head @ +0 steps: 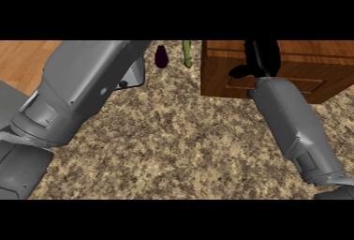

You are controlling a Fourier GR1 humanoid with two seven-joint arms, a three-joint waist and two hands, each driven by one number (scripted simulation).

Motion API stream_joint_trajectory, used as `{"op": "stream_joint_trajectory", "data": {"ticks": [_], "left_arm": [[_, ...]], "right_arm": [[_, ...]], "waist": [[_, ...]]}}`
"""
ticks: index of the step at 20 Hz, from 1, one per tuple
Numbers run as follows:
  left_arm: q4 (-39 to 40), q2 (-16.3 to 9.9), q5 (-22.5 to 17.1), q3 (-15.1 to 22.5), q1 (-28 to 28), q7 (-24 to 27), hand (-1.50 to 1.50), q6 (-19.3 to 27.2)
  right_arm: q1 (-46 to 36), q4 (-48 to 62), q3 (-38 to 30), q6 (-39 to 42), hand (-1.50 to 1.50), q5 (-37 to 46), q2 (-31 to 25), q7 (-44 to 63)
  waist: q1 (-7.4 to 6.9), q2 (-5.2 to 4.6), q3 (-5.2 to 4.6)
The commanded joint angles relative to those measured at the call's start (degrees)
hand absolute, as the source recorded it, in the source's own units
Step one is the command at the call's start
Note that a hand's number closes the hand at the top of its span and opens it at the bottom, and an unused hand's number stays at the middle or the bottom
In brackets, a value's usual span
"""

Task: Pick up the can, place it into the drawer and close the drawer

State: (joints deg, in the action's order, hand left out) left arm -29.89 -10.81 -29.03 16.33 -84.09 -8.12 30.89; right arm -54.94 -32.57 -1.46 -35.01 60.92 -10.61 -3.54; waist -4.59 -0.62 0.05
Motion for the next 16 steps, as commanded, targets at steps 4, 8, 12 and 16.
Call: {"op": "stream_joint_trajectory", "data": {"ticks": [4, 8, 12, 16], "left_arm": [[-6.4, -2.3, 0.4, 0.4, 4.2, -2.4, -1.5, -0.7], [-9.3, -4.2, 1.2, 1.4, 6.2, -3.8, -1.5, -1.3], [-13.4, -6.3, 0.5, 1.1, 9.2, -4.8, -1.5, -2.5], [-15.6, -7.5, 0.2, 0.9, 11.5, -5.3, -1.5, -3.4]], "right_arm": [[-9.5, 9.7, -2.3, -3.4, -1.5, 1.1, -0.5, 0.3], [-11.9, 11.3, -4.0, -3.2, -1.5, -0.7, -1.8, -3.0], [-15.5, 12.4, -5.6, -1.1, -1.5, -2.2, -0.7, -1.5], [-14.1, 10.9, -9.0, -3.1, -1.5, -6.8, 2.0, -7.6]], "waist": [[-1.2, -0.32, -0.01], [-1.98, -0.35, 0.02], [-2.98, 0.0, -0.03], [-2.22, -0.16, 0.07]]}}
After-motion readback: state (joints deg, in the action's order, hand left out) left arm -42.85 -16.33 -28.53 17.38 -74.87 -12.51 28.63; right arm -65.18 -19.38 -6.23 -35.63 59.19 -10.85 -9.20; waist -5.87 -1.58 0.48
